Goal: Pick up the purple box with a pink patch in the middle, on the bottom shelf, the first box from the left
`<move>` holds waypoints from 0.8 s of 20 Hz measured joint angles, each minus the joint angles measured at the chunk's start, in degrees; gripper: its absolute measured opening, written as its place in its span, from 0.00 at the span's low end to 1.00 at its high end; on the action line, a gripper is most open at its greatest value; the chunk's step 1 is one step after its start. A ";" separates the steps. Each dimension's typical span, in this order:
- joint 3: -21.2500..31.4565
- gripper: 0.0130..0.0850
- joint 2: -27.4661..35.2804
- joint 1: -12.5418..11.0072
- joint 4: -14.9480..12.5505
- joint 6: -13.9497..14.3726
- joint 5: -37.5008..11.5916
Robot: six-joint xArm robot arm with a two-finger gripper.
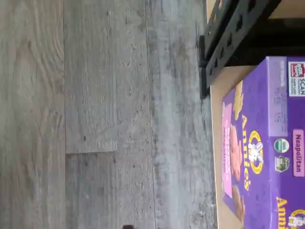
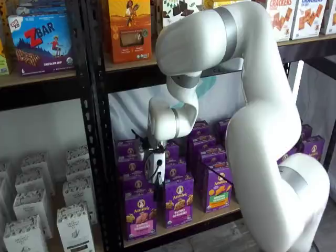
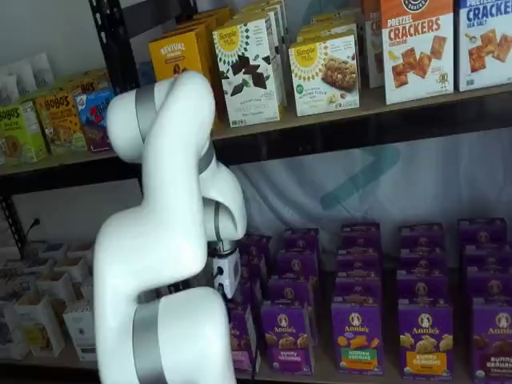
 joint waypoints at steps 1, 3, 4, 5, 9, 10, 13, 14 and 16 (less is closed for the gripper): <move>0.02 1.00 0.00 0.13 0.82 -0.63 -0.22; -0.20 1.00 0.06 0.56 1.65 -0.96 -0.30; -0.33 1.00 0.12 0.72 1.68 -0.81 -0.28; -0.45 1.00 0.20 0.86 1.63 -0.60 -0.31; -0.63 1.00 0.64 1.35 1.95 -0.47 -1.76; -0.66 1.00 0.90 1.47 2.26 -0.66 -2.61; -1.43 1.00 1.94 1.59 2.23 -0.55 -3.95; -1.83 1.00 2.33 1.57 2.08 -0.44 -4.01; -2.81 1.00 3.19 1.47 1.93 -0.39 -3.92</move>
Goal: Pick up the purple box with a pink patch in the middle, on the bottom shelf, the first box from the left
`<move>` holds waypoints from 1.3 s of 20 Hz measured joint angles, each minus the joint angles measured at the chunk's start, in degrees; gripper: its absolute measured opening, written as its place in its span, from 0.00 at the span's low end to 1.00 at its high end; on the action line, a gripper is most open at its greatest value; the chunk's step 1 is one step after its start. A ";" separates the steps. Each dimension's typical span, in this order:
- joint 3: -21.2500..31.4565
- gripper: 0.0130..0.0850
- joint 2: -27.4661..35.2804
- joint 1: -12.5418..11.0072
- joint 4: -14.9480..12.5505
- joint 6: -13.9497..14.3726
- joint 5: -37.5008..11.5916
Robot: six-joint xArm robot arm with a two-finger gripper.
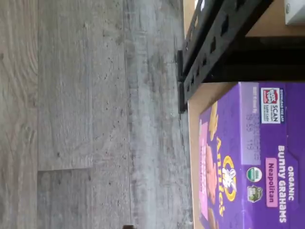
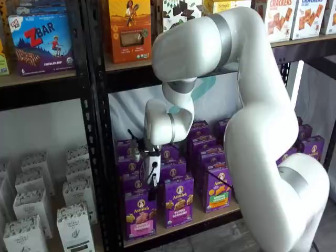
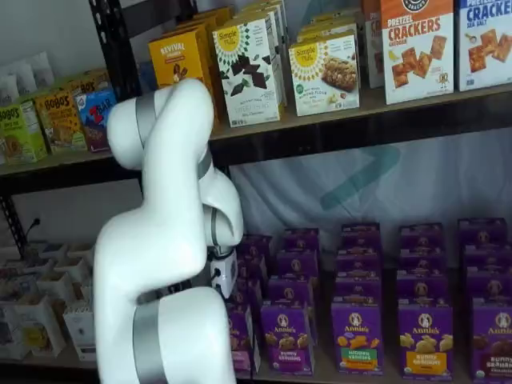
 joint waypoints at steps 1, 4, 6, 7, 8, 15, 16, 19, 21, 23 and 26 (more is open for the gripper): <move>-0.46 1.00 0.40 -0.05 0.03 -0.07 0.08; -2.23 1.00 1.83 -0.30 -0.11 -0.13 0.55; -3.64 1.00 3.01 -0.50 -0.59 0.12 0.87; -4.34 1.00 3.63 -0.62 -1.08 0.47 1.07; -5.13 1.00 4.25 -0.74 -1.50 0.76 1.39; -10.79 1.00 9.27 -1.36 -2.90 1.46 2.45; -11.41 1.00 9.83 -1.44 -3.10 1.57 2.61; -13.17 1.00 11.49 -1.61 -3.17 1.47 2.94; -14.40 1.00 12.64 -1.68 -3.15 1.39 3.27; -15.54 1.00 13.73 -1.72 -3.39 1.58 3.61; -16.96 1.00 15.29 -1.74 -3.93 2.03 3.69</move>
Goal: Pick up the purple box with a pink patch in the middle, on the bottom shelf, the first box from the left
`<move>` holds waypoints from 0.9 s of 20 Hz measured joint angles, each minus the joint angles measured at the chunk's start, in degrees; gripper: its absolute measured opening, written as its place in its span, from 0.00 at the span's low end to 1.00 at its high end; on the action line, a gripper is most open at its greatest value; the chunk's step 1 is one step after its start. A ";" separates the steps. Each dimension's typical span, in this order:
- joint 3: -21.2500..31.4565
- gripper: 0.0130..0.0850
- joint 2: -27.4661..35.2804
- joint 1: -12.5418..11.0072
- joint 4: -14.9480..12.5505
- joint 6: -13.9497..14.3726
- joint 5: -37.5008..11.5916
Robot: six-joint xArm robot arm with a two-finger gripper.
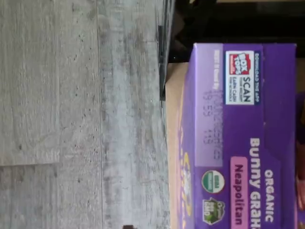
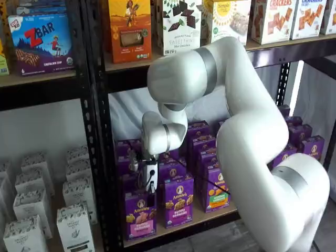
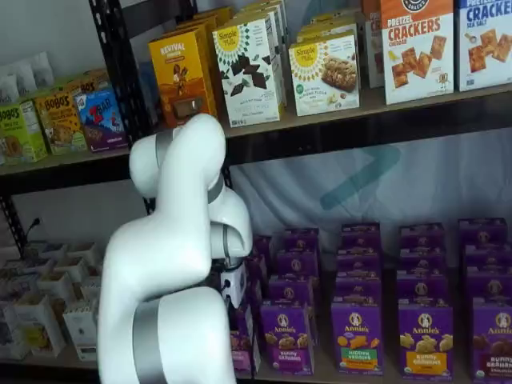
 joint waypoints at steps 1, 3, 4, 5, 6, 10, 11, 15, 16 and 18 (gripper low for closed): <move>-0.40 1.00 0.50 0.00 -0.16 0.14 -0.10; -0.98 1.00 1.34 0.03 -0.24 0.21 -0.49; -1.27 1.00 1.83 0.08 -0.15 0.14 -0.86; -1.53 1.00 2.22 0.13 0.04 0.00 -1.10; -1.76 1.00 2.52 0.17 0.11 -0.02 -1.20; -2.52 1.00 3.48 0.47 -0.03 0.38 -1.30; -2.65 1.00 3.64 0.53 -0.17 0.58 -1.21; -2.76 1.00 4.08 0.81 -0.44 1.07 -1.48; -2.76 1.00 4.11 0.83 -0.46 1.10 -1.48; -2.77 0.94 4.19 0.89 -0.36 1.07 -1.51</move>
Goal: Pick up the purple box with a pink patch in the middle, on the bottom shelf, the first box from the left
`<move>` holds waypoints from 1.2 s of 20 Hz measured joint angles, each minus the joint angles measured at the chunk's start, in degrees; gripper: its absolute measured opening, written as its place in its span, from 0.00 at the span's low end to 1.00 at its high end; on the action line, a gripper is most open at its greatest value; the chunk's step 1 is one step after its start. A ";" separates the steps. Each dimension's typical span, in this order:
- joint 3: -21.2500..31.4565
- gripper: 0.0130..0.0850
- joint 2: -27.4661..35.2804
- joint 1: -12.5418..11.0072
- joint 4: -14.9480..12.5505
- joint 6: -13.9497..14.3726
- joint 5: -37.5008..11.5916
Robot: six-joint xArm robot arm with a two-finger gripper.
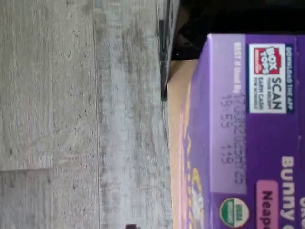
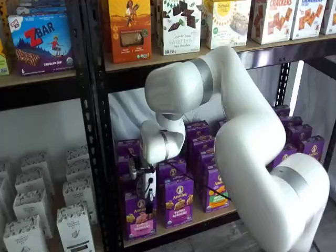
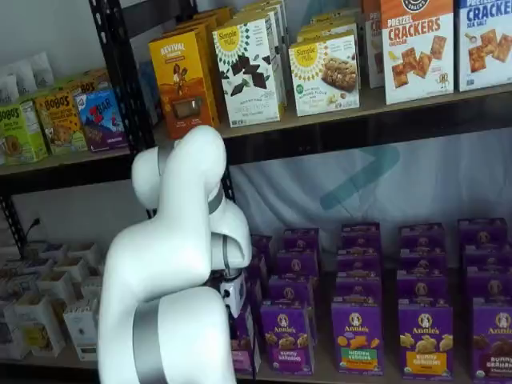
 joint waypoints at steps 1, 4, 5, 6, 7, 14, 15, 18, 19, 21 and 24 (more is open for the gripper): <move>-0.04 0.89 0.04 0.01 0.02 -0.01 0.08; -0.26 0.78 0.20 0.06 -0.57 0.59 0.50; -0.33 0.78 0.24 0.07 -0.68 0.69 0.64; -0.45 0.72 0.30 0.07 -0.75 0.77 0.85; -0.55 0.72 0.34 0.07 -0.78 0.81 1.00; -1.22 0.67 0.65 -0.01 -1.87 1.73 1.71; -1.27 0.67 0.68 -0.04 -1.91 1.75 1.74; -1.49 0.61 0.77 -0.19 -1.73 1.45 2.04; -1.57 0.61 0.78 -0.24 -1.65 1.33 2.21; -1.73 0.56 0.82 -0.34 -1.23 0.88 2.55; -1.93 0.44 0.84 -0.46 -0.97 0.55 2.99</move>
